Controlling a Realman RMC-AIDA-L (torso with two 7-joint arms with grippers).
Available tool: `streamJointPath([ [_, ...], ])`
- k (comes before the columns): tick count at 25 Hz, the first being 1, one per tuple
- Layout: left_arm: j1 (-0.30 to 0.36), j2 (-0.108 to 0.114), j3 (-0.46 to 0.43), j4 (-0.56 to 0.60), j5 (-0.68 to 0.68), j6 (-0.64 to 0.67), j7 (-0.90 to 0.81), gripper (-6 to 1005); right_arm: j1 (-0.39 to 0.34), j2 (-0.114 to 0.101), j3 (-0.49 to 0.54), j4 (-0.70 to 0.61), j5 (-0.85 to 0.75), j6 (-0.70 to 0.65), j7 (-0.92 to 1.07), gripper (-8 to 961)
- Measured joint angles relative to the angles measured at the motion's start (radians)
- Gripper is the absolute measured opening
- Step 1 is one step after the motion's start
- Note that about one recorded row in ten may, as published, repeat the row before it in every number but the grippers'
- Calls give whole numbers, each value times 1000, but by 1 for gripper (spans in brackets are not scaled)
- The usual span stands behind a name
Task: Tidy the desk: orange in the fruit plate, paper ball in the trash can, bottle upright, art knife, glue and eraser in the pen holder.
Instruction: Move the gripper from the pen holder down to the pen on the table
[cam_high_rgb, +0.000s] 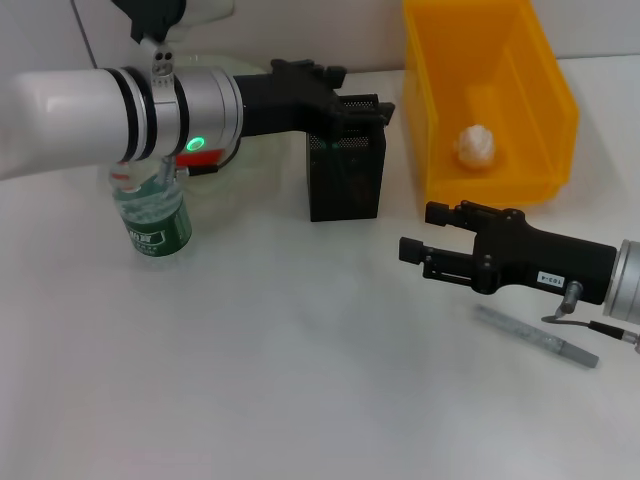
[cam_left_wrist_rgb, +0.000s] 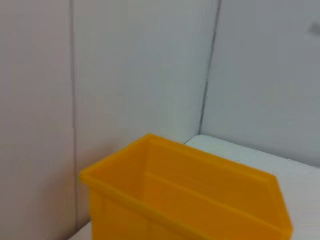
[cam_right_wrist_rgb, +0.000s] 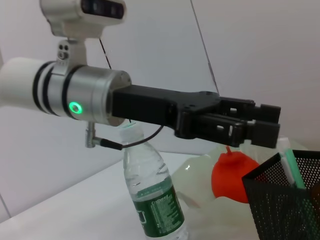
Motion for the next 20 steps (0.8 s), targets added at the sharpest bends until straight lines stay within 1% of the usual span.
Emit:
streamJointPath([
  [1, 0, 0, 0, 0, 0, 0, 0, 795, 0, 0, 0, 0, 0, 0, 0, 758],
  [3, 18, 0, 1, 41, -3, 25, -3, 793, 0, 0, 2, 0, 0, 0, 0, 758],
  [5, 66, 0, 1, 138, -6, 78, -11, 791, -1, 0, 2, 0, 0, 0, 0, 757],
  [6, 66, 0, 1, 138, -6, 78, -11, 791, -1, 0, 2, 0, 0, 0, 0, 757],
  [14, 214, 2, -3, 390, -7, 220, -29, 788, 0, 0, 2, 8, -3, 0, 0, 757],
  [17, 270, 6, -28, 464, -7, 275, -51, 787, 1, 0, 3, 8, -5, 0, -4, 757],
  [18, 270, 6, -28, 464, -7, 275, -51, 786, 1, 0, 2, 8, -5, 0, -4, 757],
  [19, 302, 7, -67, 499, -3, 321, -49, 786, 1, 0, 2, 8, -5, 0, -4, 757],
  [20, 312, 8, -83, 508, -2, 339, -48, 786, 1, 0, 2, 8, -5, 0, -4, 756],
])
